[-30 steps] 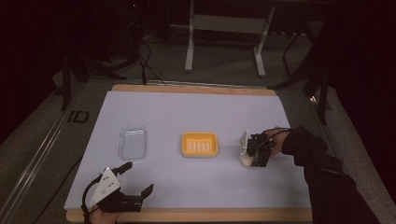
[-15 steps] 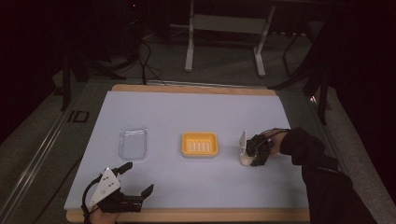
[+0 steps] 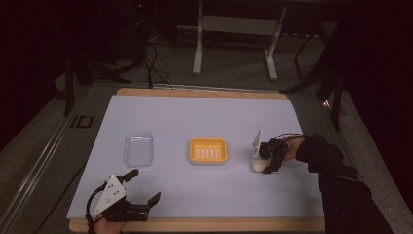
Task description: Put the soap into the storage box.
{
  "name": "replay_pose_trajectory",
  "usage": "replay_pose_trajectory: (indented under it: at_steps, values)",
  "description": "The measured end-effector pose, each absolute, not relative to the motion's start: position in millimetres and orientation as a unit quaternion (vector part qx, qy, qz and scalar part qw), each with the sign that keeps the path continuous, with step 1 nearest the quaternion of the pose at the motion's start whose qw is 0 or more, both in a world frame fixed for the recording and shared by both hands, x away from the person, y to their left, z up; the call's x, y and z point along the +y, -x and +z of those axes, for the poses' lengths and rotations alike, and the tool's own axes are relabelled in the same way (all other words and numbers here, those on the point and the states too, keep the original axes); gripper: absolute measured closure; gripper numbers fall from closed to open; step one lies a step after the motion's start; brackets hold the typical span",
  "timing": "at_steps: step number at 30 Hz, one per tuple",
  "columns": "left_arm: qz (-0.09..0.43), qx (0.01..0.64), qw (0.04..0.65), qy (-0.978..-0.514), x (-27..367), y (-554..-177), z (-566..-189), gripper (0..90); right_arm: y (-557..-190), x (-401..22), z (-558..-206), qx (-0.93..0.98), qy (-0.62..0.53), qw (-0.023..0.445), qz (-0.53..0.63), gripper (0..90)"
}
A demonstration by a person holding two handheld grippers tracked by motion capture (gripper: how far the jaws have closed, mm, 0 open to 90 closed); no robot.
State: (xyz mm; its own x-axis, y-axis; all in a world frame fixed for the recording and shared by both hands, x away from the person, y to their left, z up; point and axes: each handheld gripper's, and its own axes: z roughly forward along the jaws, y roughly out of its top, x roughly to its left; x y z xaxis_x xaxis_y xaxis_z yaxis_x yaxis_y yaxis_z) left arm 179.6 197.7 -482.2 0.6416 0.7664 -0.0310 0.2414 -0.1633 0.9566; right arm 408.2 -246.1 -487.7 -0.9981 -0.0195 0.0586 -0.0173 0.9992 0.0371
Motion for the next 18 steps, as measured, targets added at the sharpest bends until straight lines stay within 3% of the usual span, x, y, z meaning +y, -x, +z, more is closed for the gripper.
replay_pose_trajectory:
  at_steps: [18]
  values:
    - [0.241, 0.335, 0.55, -0.726, 194, -179, -482, 1.1, -403, -235, -446, -0.998, -0.02, 0.003, -0.057, 50.0]
